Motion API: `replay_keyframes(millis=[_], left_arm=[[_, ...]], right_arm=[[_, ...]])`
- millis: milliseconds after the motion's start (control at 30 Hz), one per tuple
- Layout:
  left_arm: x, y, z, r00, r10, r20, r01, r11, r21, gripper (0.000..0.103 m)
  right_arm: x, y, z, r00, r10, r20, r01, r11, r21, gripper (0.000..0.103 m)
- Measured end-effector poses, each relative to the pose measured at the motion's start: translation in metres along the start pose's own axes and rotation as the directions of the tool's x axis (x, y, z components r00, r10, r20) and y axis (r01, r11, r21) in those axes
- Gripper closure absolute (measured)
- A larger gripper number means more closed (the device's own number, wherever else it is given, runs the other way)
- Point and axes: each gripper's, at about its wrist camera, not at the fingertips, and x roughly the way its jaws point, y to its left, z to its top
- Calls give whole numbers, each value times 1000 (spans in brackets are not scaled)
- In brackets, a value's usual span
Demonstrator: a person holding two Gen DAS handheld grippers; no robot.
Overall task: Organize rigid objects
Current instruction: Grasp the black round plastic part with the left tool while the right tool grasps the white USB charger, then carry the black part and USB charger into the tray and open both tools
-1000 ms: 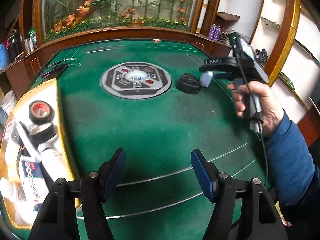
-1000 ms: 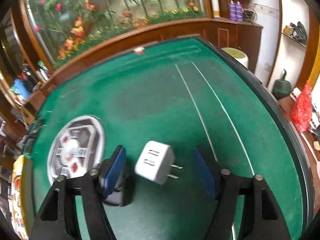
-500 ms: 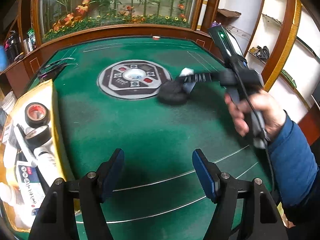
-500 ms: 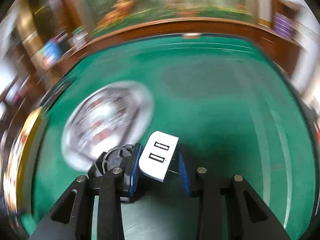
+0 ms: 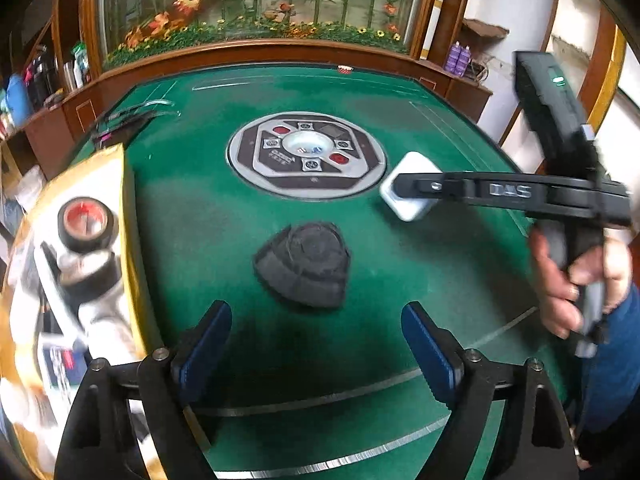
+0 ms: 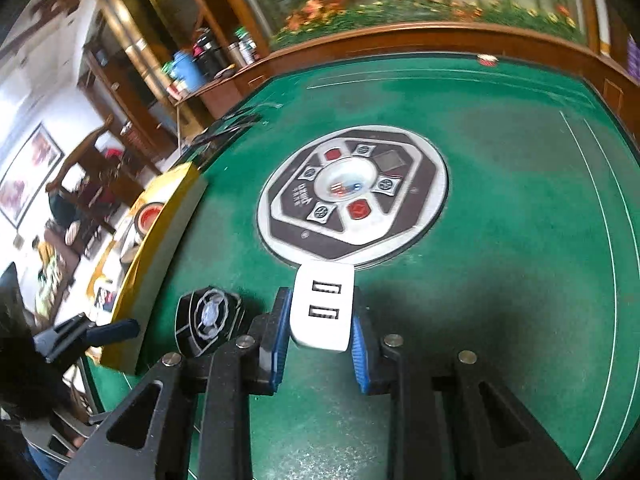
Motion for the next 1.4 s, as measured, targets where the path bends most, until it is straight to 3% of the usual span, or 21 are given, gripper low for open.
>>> replay_keyframes(millis=[100, 333, 400, 467, 500, 600, 767, 1067, 1400], left_arm=[[18, 3, 11, 998, 51, -39, -51, 999, -12, 13], [54, -1, 26, 995, 31, -96, -35, 999, -41, 13], [61, -5, 22, 993, 58, -100, -61, 998, -32, 19], [58, -11, 17, 992, 109, -67, -108, 994, 14, 30], [56, -12, 15, 993, 98, -58, -98, 995, 9, 32], [49, -15, 8, 996, 86, -40, -85, 996, 9, 32], [36, -31, -1, 988, 153, 22, -154, 986, 66, 32], [16, -44, -10, 958, 260, 124, -275, 953, 126, 32], [12, -48, -14, 946, 289, 145, -310, 939, 151, 32]], right_arm=[[-4, -1, -1, 1000, 18, 13, -19, 1000, 20, 77], [-8, -3, -1, 999, 49, 15, -50, 998, 35, 77], [-7, -3, -1, 999, 52, 11, -53, 998, 35, 77], [-7, -2, -2, 999, 51, 11, -52, 998, 34, 77], [-7, -2, -2, 999, 51, 11, -52, 998, 32, 77], [-7, 0, -3, 999, 49, 17, -49, 999, 19, 77], [-8, 7, -5, 999, 39, 28, -38, 999, -10, 77], [-7, 13, -7, 999, 24, 34, -23, 999, -35, 77], [-7, 13, -7, 999, 19, 35, -18, 999, -34, 77]])
